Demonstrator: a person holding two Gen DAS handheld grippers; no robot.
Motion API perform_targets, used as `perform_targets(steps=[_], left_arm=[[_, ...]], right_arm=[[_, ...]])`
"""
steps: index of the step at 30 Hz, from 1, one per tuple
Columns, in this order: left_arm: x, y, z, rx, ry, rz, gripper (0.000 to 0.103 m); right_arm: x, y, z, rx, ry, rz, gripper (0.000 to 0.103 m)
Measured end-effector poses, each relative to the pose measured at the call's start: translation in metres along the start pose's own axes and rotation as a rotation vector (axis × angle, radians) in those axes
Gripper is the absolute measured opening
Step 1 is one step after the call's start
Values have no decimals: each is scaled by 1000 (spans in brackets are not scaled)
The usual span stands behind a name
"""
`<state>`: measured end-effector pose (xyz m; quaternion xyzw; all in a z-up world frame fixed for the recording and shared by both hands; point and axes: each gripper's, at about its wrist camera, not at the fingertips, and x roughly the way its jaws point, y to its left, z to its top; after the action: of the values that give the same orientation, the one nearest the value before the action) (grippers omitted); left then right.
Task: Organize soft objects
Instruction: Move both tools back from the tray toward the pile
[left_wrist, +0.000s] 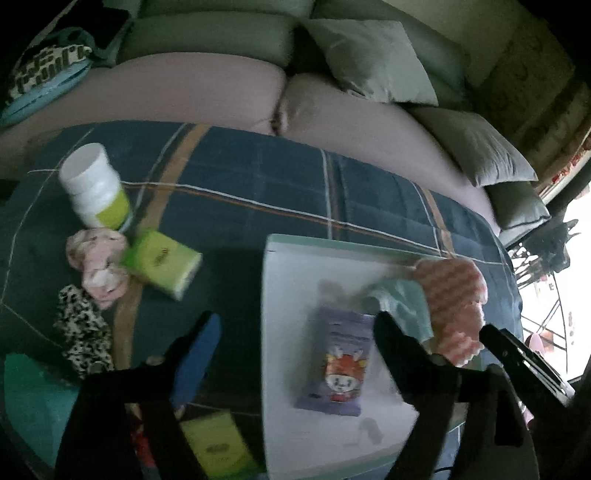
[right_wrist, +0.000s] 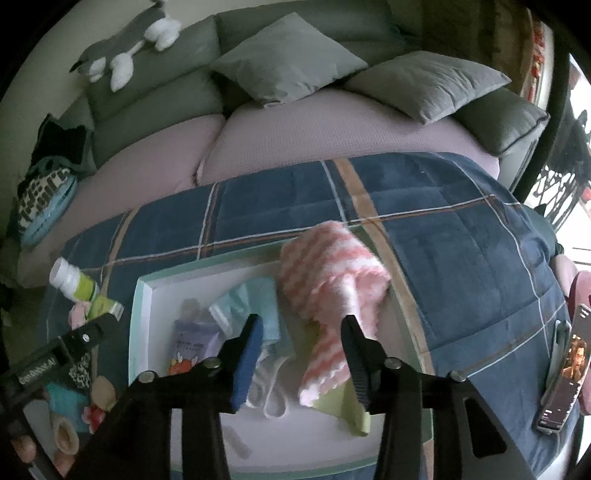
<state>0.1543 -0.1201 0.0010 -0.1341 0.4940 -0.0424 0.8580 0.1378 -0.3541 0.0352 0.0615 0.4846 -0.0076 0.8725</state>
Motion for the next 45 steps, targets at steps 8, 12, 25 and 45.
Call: perform_targets(steps=[8, 12, 25, 45], left_arm=[[-4, 25, -4, -48, -14, 36, 94], [-2, 35, -4, -76, -3, 27, 94], [-5, 35, -3, -51, -47, 98, 102], [-16, 42, 1, -51, -60, 97, 103]], right_arm=[[6, 30, -13, -63, 28, 14, 63], [9, 36, -14, -65, 36, 19, 70], [19, 30, -13, -25, 58, 1, 92], [20, 42, -14, -59, 49, 3, 103]])
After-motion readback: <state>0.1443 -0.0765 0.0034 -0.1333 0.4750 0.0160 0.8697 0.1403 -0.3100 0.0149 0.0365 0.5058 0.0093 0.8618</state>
